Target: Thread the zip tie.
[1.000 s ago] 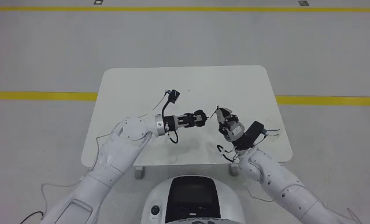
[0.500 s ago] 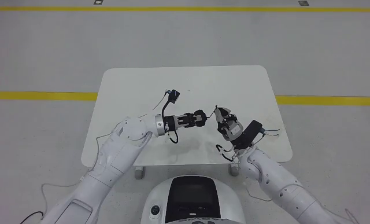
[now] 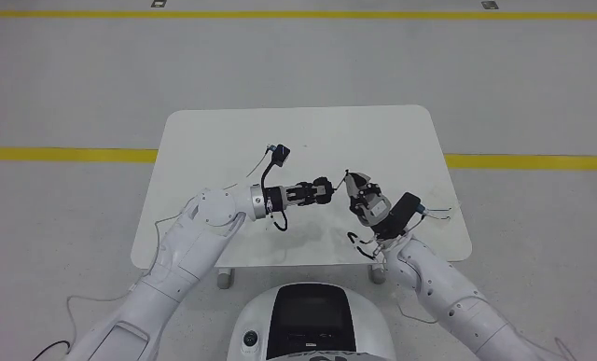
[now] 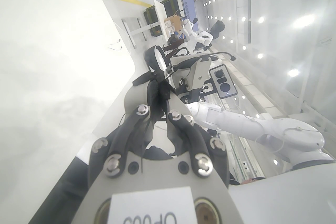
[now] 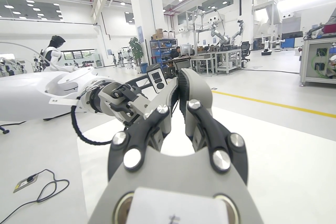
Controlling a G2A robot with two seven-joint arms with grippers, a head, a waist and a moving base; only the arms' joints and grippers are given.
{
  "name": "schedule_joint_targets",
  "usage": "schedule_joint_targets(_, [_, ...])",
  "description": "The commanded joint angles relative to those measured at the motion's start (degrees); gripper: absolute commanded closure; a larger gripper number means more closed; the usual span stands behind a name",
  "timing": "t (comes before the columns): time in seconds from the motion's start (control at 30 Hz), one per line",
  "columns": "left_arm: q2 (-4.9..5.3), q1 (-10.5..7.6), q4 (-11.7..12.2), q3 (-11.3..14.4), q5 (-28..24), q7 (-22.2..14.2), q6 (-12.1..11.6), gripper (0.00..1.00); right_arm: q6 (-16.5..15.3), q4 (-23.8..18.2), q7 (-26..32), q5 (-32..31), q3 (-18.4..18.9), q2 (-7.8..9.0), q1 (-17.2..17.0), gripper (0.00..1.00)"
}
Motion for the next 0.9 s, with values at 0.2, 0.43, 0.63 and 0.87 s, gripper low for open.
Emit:
schedule_joint_targets(0.2, [0.0, 0.0, 0.0, 0.0, 0.0, 0.0, 0.0, 1.0, -0.37, 0.08, 0.08, -0.77, 0.99, -0.7, -0.33, 1.0])
schedule_joint_targets(0.43, [0.0, 0.0, 0.0, 0.0, 0.0, 0.0, 0.0, 1.0, -1.15, -0.09, -0.9, -1.53, 2.21, -1.11, -1.03, 1.0])
schedule_joint_targets(0.63, [0.0, 0.0, 0.0, 0.0, 0.0, 0.0, 0.0, 1.0, -1.4, 0.41, -0.41, -1.99, 2.84, -1.58, -1.29, 1.0])
schedule_joint_targets(0.87, [0.0, 0.0, 0.0, 0.0, 0.0, 0.0, 0.0, 1.0, -1.76, 0.8, 0.03, -2.47, 3.47, -2.09, -1.61, 1.0])
